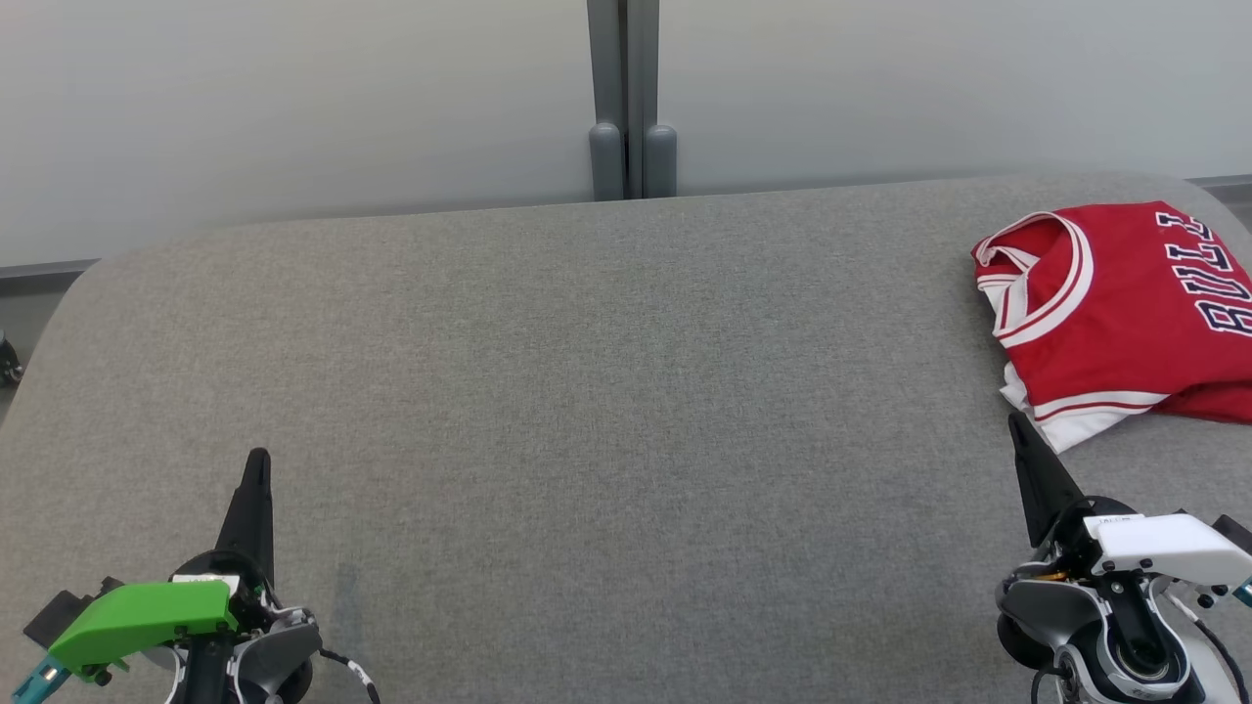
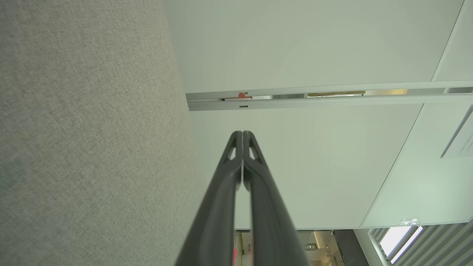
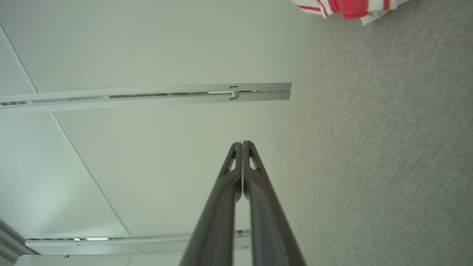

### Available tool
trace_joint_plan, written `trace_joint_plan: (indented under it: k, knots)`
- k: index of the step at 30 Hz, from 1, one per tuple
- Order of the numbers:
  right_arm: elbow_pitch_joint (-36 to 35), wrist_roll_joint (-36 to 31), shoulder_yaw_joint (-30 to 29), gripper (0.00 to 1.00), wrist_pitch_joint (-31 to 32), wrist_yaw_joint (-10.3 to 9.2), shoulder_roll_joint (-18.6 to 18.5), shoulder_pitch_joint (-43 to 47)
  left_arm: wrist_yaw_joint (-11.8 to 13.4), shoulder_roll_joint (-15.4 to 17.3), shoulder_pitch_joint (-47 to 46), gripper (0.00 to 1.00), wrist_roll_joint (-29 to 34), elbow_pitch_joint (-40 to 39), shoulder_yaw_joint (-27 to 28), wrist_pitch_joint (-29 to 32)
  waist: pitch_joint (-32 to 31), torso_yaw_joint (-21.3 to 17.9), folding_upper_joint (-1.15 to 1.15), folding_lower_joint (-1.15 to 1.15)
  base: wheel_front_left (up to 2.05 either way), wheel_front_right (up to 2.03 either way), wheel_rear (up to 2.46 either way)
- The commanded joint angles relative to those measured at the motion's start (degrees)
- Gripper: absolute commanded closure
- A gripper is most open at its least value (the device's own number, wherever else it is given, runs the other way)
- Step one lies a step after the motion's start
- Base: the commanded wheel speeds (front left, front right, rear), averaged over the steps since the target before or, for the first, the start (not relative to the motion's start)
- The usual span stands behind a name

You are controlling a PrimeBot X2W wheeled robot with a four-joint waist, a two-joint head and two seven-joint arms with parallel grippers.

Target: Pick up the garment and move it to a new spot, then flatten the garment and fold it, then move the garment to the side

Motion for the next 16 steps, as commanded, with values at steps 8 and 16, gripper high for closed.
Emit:
trace_joint_plan:
  k: [8, 16]
  knots:
    - [0.11, -0.09, -0.3, 1.0, 0.39, 0.0, 0.2, -0.51, -0.25, 0.04, -0.61, 1.0, -0.23, 0.03, 0.15, 0.23, 0.0, 0.0, 0.0, 0.0, 0.0, 0.0, 0.0]
    - [0.12, -0.33, -0.47, 1.0, 0.47, 0.0, 0.33, -0.53, -0.24, 0.04, -0.61, 1.0, -0.23, 0.03, 0.16, 0.23, 0.0, 0.0, 0.0, 0.0, 0.0, 0.0, 0.0]
